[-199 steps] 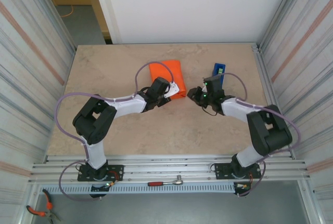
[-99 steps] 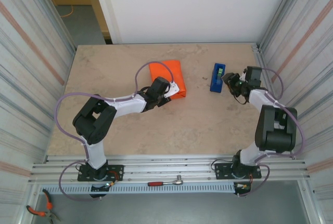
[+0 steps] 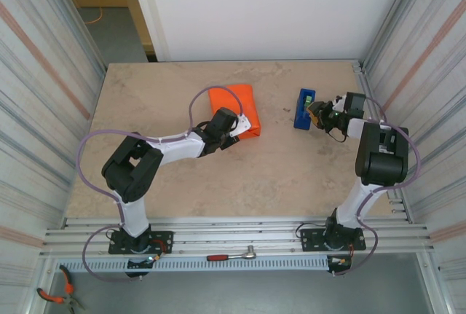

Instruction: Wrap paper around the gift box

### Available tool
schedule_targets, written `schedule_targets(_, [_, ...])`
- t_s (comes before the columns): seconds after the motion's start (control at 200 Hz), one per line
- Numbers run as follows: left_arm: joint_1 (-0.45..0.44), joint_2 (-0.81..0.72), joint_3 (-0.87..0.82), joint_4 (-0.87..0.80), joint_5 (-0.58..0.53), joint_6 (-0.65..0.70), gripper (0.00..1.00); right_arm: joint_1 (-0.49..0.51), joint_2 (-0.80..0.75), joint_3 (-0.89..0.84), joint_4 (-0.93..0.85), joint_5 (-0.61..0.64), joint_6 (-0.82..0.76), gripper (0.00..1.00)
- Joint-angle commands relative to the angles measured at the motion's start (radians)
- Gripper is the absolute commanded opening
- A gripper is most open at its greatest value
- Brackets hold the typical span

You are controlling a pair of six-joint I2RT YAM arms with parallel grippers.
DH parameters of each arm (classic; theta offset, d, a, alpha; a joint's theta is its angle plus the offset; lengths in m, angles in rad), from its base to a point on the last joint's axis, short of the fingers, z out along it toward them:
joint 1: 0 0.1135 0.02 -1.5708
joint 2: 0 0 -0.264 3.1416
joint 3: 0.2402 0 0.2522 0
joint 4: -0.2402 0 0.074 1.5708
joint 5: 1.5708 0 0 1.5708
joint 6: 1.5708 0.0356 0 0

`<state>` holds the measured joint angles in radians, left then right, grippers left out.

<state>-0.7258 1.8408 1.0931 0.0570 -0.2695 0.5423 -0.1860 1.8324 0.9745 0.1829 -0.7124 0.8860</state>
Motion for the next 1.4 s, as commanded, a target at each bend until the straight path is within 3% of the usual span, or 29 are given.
schedule_targets(0.0, [0.003,0.029,0.004,-0.077,0.050,-0.031,0.62,-0.001,0.023,0.037,0.024,-0.056,0.007,0.36])
schedule_targets(0.611, [0.003,0.036,0.013,-0.089,0.053,-0.037,0.61,0.002,0.085,0.060,0.025,-0.062,0.013,0.29])
schedule_targets(0.992, [0.003,0.032,0.008,-0.088,0.055,-0.038,0.61,-0.003,0.097,-0.002,0.126,-0.084,0.077,0.23])
schedule_targets(1.398, [0.004,0.029,0.007,-0.088,0.056,-0.037,0.61,-0.018,0.112,-0.070,0.265,-0.107,0.167,0.24])
